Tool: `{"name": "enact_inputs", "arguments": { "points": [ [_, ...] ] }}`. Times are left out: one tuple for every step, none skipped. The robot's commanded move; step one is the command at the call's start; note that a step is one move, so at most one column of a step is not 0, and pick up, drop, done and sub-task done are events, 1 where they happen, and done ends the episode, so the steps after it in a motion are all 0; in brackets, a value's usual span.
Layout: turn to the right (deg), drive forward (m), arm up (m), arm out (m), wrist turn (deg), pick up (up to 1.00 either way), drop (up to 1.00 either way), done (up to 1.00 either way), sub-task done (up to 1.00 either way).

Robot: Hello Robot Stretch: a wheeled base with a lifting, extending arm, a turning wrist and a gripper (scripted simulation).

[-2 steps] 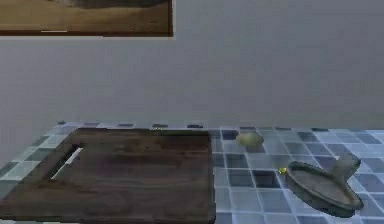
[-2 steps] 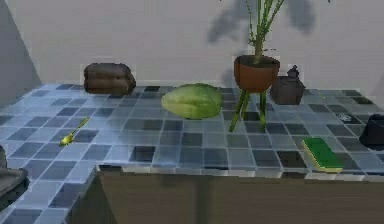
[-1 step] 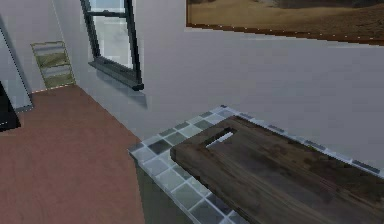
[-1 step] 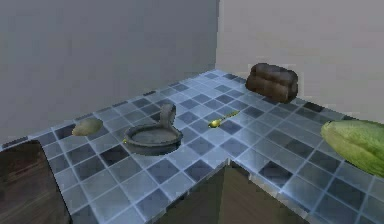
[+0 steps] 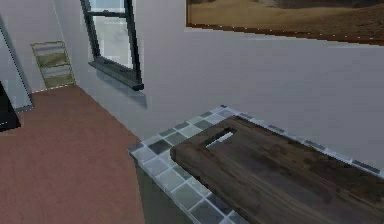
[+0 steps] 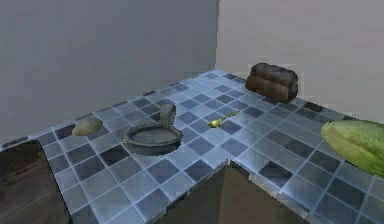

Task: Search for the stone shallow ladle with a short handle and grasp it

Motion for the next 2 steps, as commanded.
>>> {"name": "enact_inputs", "arguments": {
  "points": [
    [0.0,0.0,0.38,0.0,0.0,0.0,0.0,0.0,0.0],
    [0.0,0.0,0.0,0.18,0.0,0.0,0.0,0.0,0.0]
  ]
}}
